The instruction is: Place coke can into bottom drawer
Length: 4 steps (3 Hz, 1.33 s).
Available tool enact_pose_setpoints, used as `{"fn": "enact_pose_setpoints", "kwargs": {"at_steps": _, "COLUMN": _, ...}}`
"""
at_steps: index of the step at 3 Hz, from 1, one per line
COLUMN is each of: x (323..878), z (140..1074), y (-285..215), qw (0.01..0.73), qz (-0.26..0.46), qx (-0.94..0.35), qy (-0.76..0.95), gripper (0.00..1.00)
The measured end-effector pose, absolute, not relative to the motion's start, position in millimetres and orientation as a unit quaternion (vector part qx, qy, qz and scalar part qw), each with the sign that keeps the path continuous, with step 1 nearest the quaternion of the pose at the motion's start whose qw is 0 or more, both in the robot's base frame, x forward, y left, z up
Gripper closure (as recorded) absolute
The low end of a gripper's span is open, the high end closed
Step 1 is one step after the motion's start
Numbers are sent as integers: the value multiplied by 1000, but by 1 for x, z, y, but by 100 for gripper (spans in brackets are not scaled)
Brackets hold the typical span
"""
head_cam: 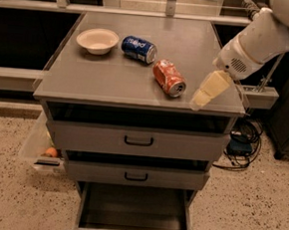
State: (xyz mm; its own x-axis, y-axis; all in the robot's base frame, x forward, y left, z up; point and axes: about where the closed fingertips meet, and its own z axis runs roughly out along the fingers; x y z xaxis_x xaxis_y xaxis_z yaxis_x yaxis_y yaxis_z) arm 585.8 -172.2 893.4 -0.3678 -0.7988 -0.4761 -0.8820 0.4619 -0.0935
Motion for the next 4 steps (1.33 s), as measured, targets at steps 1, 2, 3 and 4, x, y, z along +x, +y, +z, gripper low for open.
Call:
{"fn": "enact_pose_setpoints", "kwargs": {"at_steps": 1, "x": 633, "z": 854, "y": -138, "qw": 227, "qz": 125, "qx": -500, "qy": 826, "gripper": 0}}
{"fn": "enact_pose_setpoints", "kwargs": {"at_steps": 2, "x": 633, "z": 855, "y": -138, "qw": 227, "qz": 125, "qx": -500, "qy": 826, "gripper": 0}}
{"fn": "enact_pose_setpoints", "kwargs": {"at_steps": 3, "x": 643, "z": 865, "y": -131, "qw": 239, "qz": 108, "qx": -502, "qy": 824, "gripper": 0}}
{"fn": "enact_pose_setpoints", "kwargs": {"at_steps": 4, "x": 658, "z": 874, "y": -112, "qw": 249, "qz": 96, "qx": -509, "qy": 818, "gripper": 0}}
